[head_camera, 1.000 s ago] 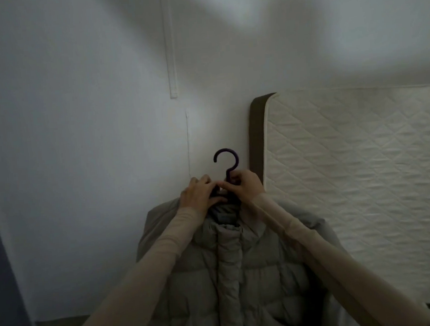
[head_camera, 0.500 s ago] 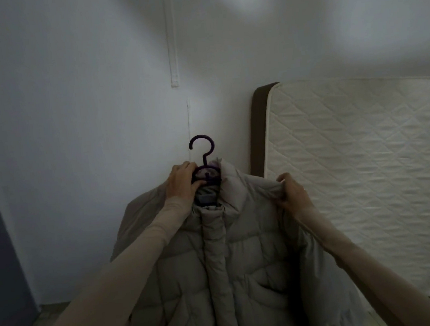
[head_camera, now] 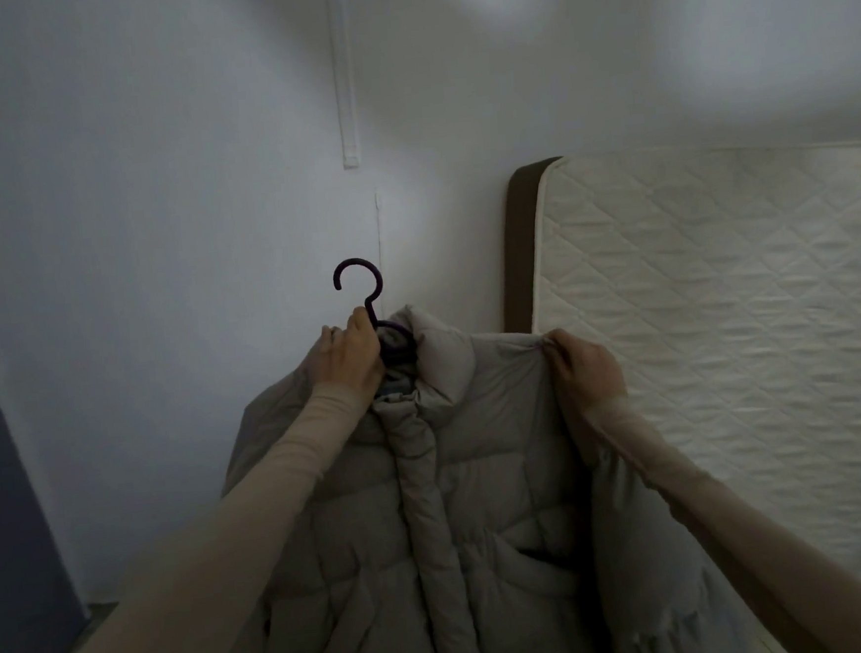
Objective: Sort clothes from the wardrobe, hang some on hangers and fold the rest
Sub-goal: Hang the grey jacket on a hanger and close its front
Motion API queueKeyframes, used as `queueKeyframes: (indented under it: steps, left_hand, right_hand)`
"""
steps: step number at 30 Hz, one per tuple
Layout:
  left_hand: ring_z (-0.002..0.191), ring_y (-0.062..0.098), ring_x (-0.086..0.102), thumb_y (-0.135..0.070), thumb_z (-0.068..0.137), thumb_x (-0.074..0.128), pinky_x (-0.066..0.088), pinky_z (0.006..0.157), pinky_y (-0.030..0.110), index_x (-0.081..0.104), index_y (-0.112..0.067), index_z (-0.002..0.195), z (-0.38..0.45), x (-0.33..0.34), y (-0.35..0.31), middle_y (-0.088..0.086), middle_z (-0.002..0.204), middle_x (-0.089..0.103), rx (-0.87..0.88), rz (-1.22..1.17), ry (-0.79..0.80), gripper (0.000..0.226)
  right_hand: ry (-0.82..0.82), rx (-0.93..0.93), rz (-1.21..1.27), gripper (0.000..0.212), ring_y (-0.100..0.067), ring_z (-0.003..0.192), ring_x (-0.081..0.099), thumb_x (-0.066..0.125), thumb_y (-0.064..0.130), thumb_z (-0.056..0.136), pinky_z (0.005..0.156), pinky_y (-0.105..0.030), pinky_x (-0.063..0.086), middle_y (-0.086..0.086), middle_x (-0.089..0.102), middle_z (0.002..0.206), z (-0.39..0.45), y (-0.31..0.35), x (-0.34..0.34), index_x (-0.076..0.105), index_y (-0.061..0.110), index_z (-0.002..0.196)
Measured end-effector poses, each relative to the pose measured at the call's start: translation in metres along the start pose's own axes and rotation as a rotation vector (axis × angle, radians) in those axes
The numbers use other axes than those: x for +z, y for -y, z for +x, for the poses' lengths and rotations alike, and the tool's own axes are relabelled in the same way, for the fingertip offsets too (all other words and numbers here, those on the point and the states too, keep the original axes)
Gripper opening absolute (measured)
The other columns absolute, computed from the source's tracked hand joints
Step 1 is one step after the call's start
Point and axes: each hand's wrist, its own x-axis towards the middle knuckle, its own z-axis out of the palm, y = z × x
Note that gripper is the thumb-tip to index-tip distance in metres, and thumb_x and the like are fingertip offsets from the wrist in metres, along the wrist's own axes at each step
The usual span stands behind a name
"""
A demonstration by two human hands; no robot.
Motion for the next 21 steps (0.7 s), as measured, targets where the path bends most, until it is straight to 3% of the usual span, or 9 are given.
queueKeyframes:
  steps: [4,7,10,13,17,21]
  left_hand:
    - [0.105,0.038,0.053,-0.005,0.088,0.05,0.035,0.093,0.037,0.032,0.003,0.126,0.007,-0.005,0.005,0.02,0.118,0.056,-0.027,-0.037,0.086,0.043]
    - [0.107,0.04,0.053,-0.006,0.087,0.052,0.036,0.093,0.038,0.033,0.004,0.125,0.007,-0.004,0.007,0.021,0.118,0.056,-0.032,-0.037,0.111,0.044]
    - [0.107,0.041,0.052,-0.006,0.088,0.051,0.038,0.09,0.039,0.032,0.004,0.126,0.005,-0.006,0.006,0.021,0.119,0.055,-0.023,-0.032,0.119,0.044]
    - [0.11,0.041,0.051,-0.008,0.088,0.053,0.039,0.091,0.04,0.029,0.004,0.132,0.004,-0.011,0.007,0.021,0.123,0.053,-0.009,-0.05,0.139,0.051]
    - [0.11,0.04,0.052,-0.009,0.089,0.053,0.039,0.089,0.039,0.027,0.003,0.134,0.005,-0.019,0.005,0.021,0.125,0.052,0.033,-0.029,0.143,0.054]
    - [0.106,0.037,0.056,-0.007,0.088,0.051,0.041,0.086,0.038,0.029,0.004,0.13,0.003,-0.024,-0.008,0.021,0.12,0.056,0.09,-0.03,0.141,0.048]
  right_hand:
    - [0.11,0.107,0.082,0.036,-0.033,0.091,0.061,0.042,0.036,0.092,0.073,-0.036,0.041,-0.018,0.067,0.095,0.014,0.0,-0.003,0.064,0.008,0.093]
    - [0.141,0.186,0.186,0.024,-0.03,0.094,0.06,0.048,0.023,0.096,0.071,-0.033,0.037,-0.018,0.066,0.096,0.017,0.001,0.005,0.064,0.008,0.088]
    - [0.202,0.296,0.233,0.027,-0.028,0.106,0.058,0.048,0.024,0.096,0.078,-0.03,0.038,-0.014,0.066,0.11,0.023,-0.001,0.007,0.069,0.008,0.101]
    - [0.241,0.417,0.285,0.027,-0.022,0.11,0.055,0.049,0.028,0.096,0.082,-0.027,0.039,-0.01,0.065,0.11,0.028,-0.005,0.003,0.071,0.012,0.099]
    - [0.249,0.489,0.383,0.034,-0.027,0.12,0.052,0.055,0.028,0.093,0.1,-0.03,0.036,-0.012,0.061,0.125,0.031,-0.012,-0.006,0.065,0.006,0.117]
    - [0.343,0.549,0.509,0.033,-0.026,0.114,0.055,0.055,0.017,0.093,0.096,-0.027,0.039,-0.017,0.061,0.122,0.026,-0.023,-0.009,0.061,-0.005,0.117]
